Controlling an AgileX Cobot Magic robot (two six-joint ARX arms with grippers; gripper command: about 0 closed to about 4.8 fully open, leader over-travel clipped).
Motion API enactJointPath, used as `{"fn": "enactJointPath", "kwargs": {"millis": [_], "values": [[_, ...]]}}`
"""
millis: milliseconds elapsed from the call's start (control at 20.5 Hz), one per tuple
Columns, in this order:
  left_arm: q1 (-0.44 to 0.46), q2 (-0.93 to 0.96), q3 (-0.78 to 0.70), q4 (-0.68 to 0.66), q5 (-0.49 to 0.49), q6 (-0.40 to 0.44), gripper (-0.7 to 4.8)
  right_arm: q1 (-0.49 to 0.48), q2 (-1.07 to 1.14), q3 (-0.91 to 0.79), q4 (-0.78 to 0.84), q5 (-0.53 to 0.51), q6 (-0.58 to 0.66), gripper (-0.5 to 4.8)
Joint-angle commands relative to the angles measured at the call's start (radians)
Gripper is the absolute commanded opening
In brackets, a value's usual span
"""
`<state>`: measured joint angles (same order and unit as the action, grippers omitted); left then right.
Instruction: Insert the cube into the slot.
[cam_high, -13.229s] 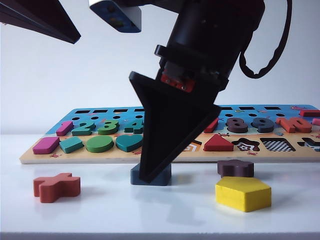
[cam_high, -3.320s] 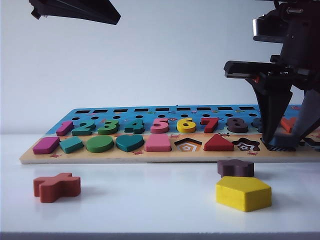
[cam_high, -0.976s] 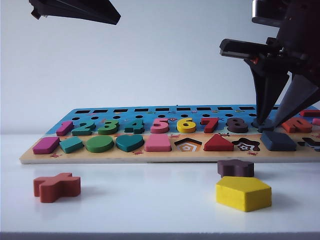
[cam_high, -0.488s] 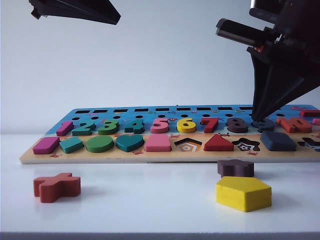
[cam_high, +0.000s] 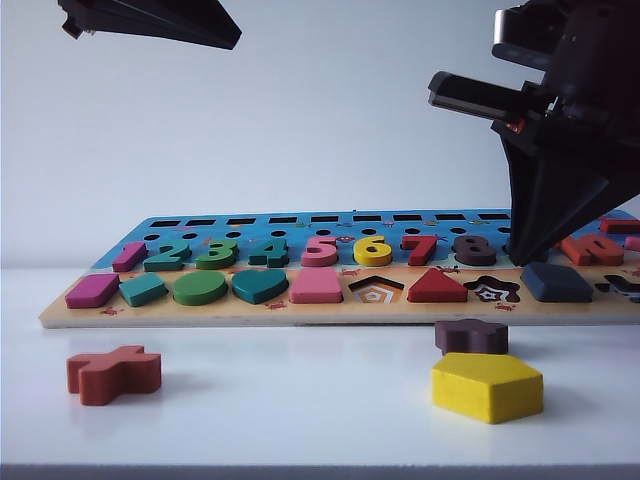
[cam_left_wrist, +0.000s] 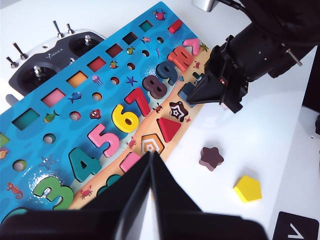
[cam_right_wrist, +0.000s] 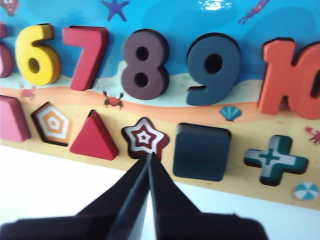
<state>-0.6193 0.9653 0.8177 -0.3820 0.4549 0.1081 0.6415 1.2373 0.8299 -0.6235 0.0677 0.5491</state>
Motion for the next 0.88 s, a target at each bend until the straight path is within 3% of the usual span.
{"fn": "enactJointPath", "kwargs": {"millis": [49, 879], "values": [[-0.001, -0.002, 0.004, 0.011, 0.008, 0.004, 0.10, 0.001, 0.000, 0.004, 0.002, 0.033, 0.000, -0.08], [-0.001, -0.002, 0.004, 0.011, 0.008, 0.004, 0.10, 0.001, 0.000, 0.003, -0.014, 0.038, 0.000, -0.09]]}}
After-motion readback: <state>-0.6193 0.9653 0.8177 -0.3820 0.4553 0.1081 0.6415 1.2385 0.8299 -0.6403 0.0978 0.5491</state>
